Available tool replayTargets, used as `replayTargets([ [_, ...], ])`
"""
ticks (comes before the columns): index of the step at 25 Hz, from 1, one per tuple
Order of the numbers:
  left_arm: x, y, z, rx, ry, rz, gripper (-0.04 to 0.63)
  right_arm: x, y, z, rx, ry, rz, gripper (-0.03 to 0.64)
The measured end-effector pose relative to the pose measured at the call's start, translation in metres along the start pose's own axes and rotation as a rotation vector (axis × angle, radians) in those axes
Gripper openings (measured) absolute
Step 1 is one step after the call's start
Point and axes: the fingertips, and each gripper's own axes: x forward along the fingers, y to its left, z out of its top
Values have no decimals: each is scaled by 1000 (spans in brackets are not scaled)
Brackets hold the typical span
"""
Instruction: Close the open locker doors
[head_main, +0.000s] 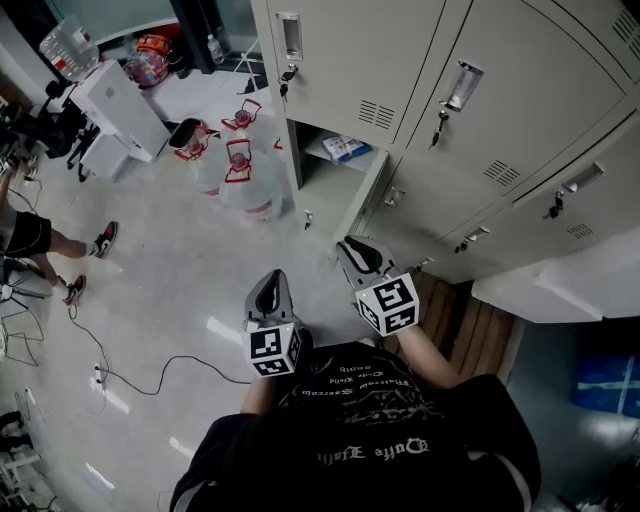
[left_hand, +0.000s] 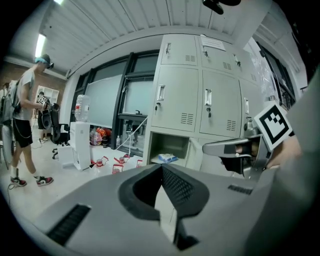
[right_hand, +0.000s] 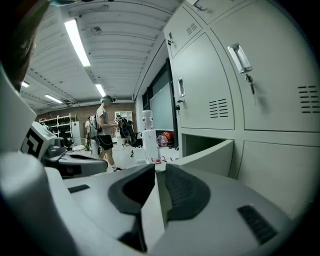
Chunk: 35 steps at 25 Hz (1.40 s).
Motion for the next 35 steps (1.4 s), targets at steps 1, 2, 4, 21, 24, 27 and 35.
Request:
replayTargets([
  [1, 5, 6, 2, 2, -2, -9, 8, 8, 3, 3, -3, 1, 15, 64],
  [2, 10, 12, 5, 3, -3, -17, 8, 17, 5, 5, -5, 3, 28, 64],
  [4, 20, 24, 8, 8, -3, -34, 8, 32, 9, 10, -9, 5, 41, 64],
  [21, 62, 103, 39, 61, -8, -231, 8, 136, -6, 38, 4, 28, -153, 57],
  [24, 68, 108, 37, 60, 2, -240, 8, 150, -17, 40, 17, 36, -180, 37],
  [27, 75, 108, 35, 49, 11, -241, 8, 164, -27, 41, 13, 38, -185, 37],
  [35, 115, 118, 43, 27, 11, -211, 8, 204, -48, 41, 35, 48, -168, 37],
])
